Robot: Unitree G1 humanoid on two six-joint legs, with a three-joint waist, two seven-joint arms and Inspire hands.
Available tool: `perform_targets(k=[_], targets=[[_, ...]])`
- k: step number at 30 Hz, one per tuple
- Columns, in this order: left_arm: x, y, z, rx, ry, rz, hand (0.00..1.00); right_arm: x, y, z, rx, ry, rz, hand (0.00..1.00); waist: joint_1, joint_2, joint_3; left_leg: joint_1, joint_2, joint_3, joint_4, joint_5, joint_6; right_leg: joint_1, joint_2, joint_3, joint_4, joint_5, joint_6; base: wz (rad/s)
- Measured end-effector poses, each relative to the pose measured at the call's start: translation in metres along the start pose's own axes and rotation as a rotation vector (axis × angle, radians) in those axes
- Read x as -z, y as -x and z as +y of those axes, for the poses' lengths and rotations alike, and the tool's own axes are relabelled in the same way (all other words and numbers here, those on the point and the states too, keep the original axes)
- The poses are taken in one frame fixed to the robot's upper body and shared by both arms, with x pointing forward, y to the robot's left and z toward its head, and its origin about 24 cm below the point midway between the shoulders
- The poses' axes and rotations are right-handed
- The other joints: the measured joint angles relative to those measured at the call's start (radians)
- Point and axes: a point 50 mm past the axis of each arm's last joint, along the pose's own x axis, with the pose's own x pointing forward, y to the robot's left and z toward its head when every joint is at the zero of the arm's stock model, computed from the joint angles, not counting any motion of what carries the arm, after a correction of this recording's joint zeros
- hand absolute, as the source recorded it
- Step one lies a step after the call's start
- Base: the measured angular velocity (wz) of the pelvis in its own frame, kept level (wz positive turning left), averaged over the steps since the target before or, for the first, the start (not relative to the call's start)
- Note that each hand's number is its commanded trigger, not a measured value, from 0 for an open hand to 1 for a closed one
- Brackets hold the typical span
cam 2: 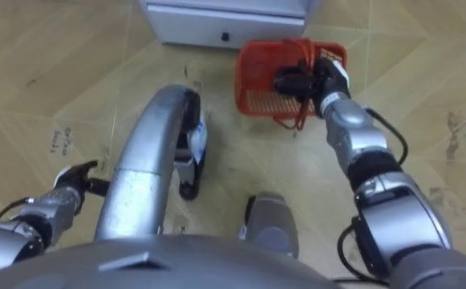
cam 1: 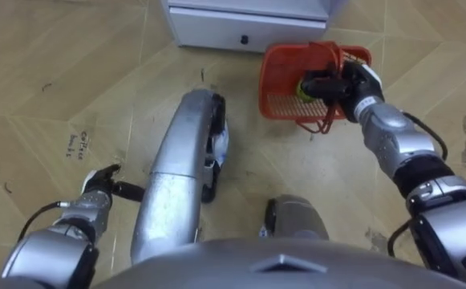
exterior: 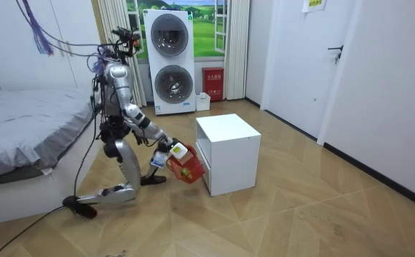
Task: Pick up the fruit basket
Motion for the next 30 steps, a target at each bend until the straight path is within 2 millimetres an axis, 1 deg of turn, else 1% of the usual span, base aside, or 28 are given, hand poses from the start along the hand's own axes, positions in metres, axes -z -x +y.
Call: perform_targets(k=[1,2,3,4,5,6,7,8,9,10,11,12,13,14,15,16,17,18,19,20,21,22,23,24,26,27,28,30], targets=[[0.001,0.0,0.0,-0.01,0.006,0.002,0.0,-0.001,0.0,0.002,-0.007,0.005,-0.004,1.0,0.005,-0.001,-0.0005,0.049,0.001,0.0,-0.083,0.023,0.001,0.03,-0.001,-0.005,-0.117,0.022,0.004,-0.28],[0.004,0.0,0.001,-0.018,0.015,0.005,0.0,0.0,0.0,0.006,-0.024,0.018,-0.005,1.0,0.003,-0.007,-0.0031,0.1,-0.001,-0.001,-0.169,0.048,0.0,0.057,-0.009,-0.011,-0.222,0.043,0.007,-0.32],[0.005,0.001,0.002,-0.02,0.017,0.006,0.0,0.001,0.001,0.007,-0.034,0.027,-0.007,1.0,0.003,-0.01,-0.005,0.125,-0.001,-0.004,-0.211,0.062,-0.004,0.062,-0.014,-0.015,-0.272,0.042,0.005,-0.5],[0.01,0.001,0.003,-0.026,0.022,0.012,0.0,0.004,0.003,0.011,-0.061,0.044,-0.009,1.0,0.006,-0.01,-0.0051,0.17,-0.004,-0.027,-0.285,0.09,-0.016,0.057,-0.026,-0.023,-0.351,0.034,-0.004,-0.77],[0.018,0.002,0.006,-0.037,0.025,0.029,0.0,0.003,0.005,0.017,-0.093,0.066,-0.023,1.0,0.008,-0.01,-0.005,0.216,-0.007,-0.061,-0.351,0.118,-0.036,0.049,-0.035,-0.036,-0.432,0.019,-0.007,-0.85],[0.022,0.003,0.008,-0.044,0.027,0.043,0.0,0.005,0.007,0.019,-0.103,0.076,-0.026,1.0,0.008,-0.01,-0.0053,0.24,-0.011,-0.081,-0.379,0.134,-0.048,0.053,-0.034,-0.041,-0.484,0.013,-0.007,-0.76],[0.029,0.004,0.012,-0.062,0.021,0.065,0.0,0.01,0.012,0.023,-0.127,0.084,-0.031,1.0,0.006,-0.02,-0.0147,0.278,-0.02,-0.108,-0.433,0.166,-0.066,0.089,-0.029,-0.062,-0.587,0.017,0.001,-0.45],[0.029,0.004,0.018,-0.077,0.002,0.066,0.0,0.014,0.019,0.024,-0.149,0.088,-0.038,1.0,-0.001,-0.028,-0.02,0.303,-0.015,-0.101,-0.48,0.196,-0.079,0.131,-0.019,-0.093,-0.683,0.03,0.008,-0.23],[0.027,0.004,0.02,-0.083,-0.008,0.061,0.0,0.014,0.021,0.023,-0.16,0.089,-0.039,1.0,-0.007,-0.028,-0.0198,0.312,-0.009,-0.1,-0.5,0.208,-0.08,0.146,-0.012,-0.111,-0.72,0.039,0.007,0.13],[0.022,0.003,0.024,-0.091,-0.018,0.041,0.0,0.017,0.026,0.022,-0.183,0.091,-0.035,1.0,-0.014,-0.036,-0.0212,0.329,0.003,-0.096,-0.548,0.236,-0.089,0.167,-0.001,-0.14,-0.778,0.054,0.002,0.36],[0.018,0.003,0.024,-0.091,-0.017,0.022,0.0,0.019,0.03,0.02,-0.199,0.104,-0.028,1.0,-0.01,-0.04,-0.0226,0.344,0.004,-0.097,-0.595,0.266,-0.095,0.185,0.006,-0.159,-0.827,0.064,-0.002,0.38],[0.018,0.003,0.023,-0.088,-0.016,0.019,0.0,0.02,0.033,0.02,-0.211,0.116,-0.025,1.0,-0.007,-0.042,-0.023,0.354,0.005,-0.097,-0.618,0.279,-0.098,0.194,0.006,-0.171,-0.847,0.069,-0.005,0.28],[0.019,0.004,0.022,-0.085,-0.014,0.016,0.0,0.021,0.036,0.021,-0.243,0.134,-0.023,1.0,0.001,-0.042,-0.0237,0.377,0.007,-0.098,-0.662,0.306,-0.103,0.212,0.01,-0.184,-0.883,0.082,-0.009,0.14],[0.024,0.005,0.022,-0.086,-0.015,0.025,0.0,0.022,0.04,0.025,-0.278,0.134,-0.029,1.0,0.005,-0.042,-0.0242,0.404,0.007,-0.106,-0.709,0.336,-0.108,0.227,0.017,-0.197,-0.909,0.106,-0.01,0.12],[0.027,0.005,0.023,-0.086,-0.017,0.031,0.0,0.022,0.042,0.027,-0.294,0.132,-0.032,1.0,0.004,-0.042,-0.0245,0.421,0.007,-0.113,-0.736,0.352,-0.112,0.234,0.021,-0.204,-0.917,0.121,-0.014,0.12],[0.032,0.006,0.023,-0.086,-0.02,0.044,0.0,0.024,0.044,0.029,-0.322,0.128,-0.034,1.0,0.001,-0.042,-0.0244,0.462,0.014,-0.145,-0.8,0.383,-0.13,0.231,0.024,-0.223,-0.89,0.155,-0.009,0.06],[0.038,0.007,0.023,-0.085,-0.02,0.058,0.0,0.027,0.048,0.031,-0.341,0.122,-0.031,1.0,-0.004,-0.035,-0.0235,0.497,0.02,-0.203,-0.857,0.412,-0.158,0.207,0.02,-0.22,-0.844,0.162,-0.016,-0.16],[0.041,0.008,0.022,-0.084,-0.016,0.062,0.0,0.024,0.048,0.032,-0.352,0.126,-0.044,1.0,0.004,-0.031,-0.0228,0.504,0.022,-0.237,-0.878,0.425,-0.171,0.184,0.012,-0.209,-0.852,0.145,-0.023,-0.71],[0.05,0.009,0.019,-0.076,0.004,0.085,0.0,0.009,0.049,0.036,-0.379,0.151,-0.106,1.0,0.011,-0.03,-0.0274,0.496,0.033,-0.256,-0.886,0.445,-0.195,0.141,-0.011,-0.189,-0.893,0.108,-0.036,-0.55],[0.058,0.011,0.015,-0.06,0.003,0.115,0.0,0.007,0.053,0.033,-0.378,0.164,-0.129,1.0,-0.021,-0.007,-0.0286,0.488,0.047,-0.222,-0.881,0.458,-0.195,0.14,0.013,-0.22,-0.876,0.123,-0.051,-0.24],[0.06,0.011,0.016,-0.055,-0.002,0.122,0.0,0.011,0.055,0.031,-0.374,0.162,-0.112,1.0,-0.028,-0.002,-0.0309,0.494,0.062,-0.191,-0.886,0.471,-0.191,0.149,0.02,-0.229,-0.878,0.124,-0.052,0.33],[0.062,0.012,0.017,-0.049,-0.009,0.127,0.0,0.019,0.057,0.028,-0.375,0.163,-0.072,1.0,-0.022,-0.004,-0.0297,0.514,0.092,-0.132,-0.889,0.479,-0.18,0.168,0.033,-0.244,-0.886,0.128,-0.06,0.27],[0.066,0.013,0.017,-0.048,-0.009,0.137,0.0,0.022,0.059,0.026,-0.389,0.165,-0.053,1.0,-0.021,-0.005,-0.0313,0.532,0.113,-0.085,-0.896,0.48,-0.179,0.189,0.044,-0.255,-0.902,0.133,-0.071,0.16],[0.067,0.013,0.016,-0.046,-0.008,0.137,0.0,0.022,0.06,0.027,-0.398,0.167,-0.056,1.0,-0.021,-0.006,-0.0319,0.541,0.122,-0.071,-0.904,0.48,-0.179,0.197,0.047,-0.263,-0.91,0.136,-0.076,0.1],[0.077,0.016,0.017,-0.036,-0.011,0.173,0.0,0.014,0.066,0.029,-0.437,0.176,-0.093,1.0,-0.017,-0.014,-0.0346,0.564,0.14,-0.035,-0.929,0.484,-0.171,0.218,0.057,-0.268,-0.94,0.146,-0.094,0.0],[0.08,0.017,0.017,-0.031,-0.012,0.183,0.0,0.012,0.067,0.03,-0.449,0.182,-0.102,1.0,-0.012,-0.018,-0.0364,0.569,0.14,-0.028,-0.932,0.483,-0.169,0.223,0.057,-0.265,-0.949,0.148,-0.099,-0.13],[0.083,0.017,0.016,-0.022,-0.014,0.191,0.0,0.008,0.07,0.03,-0.469,0.198,-0.122,1.0,-0.002,-0.021,-0.0376,0.578,0.14,-0.019,-0.933,0.479,-0.163,0.232,0.056,-0.256,-0.961,0.153,-0.096,-0.15],[0.081,0.017,0.017,-0.014,-0.024,0.184,0.0,0.001,0.075,0.032,-0.506,0.224,-0.149,1.0,0.004,-0.025,-0.0394,0.59,0.142,0.003,-0.931,0.472,-0.153,0.252,0.055,-0.25,-0.986,0.162,-0.085,-0.05]])
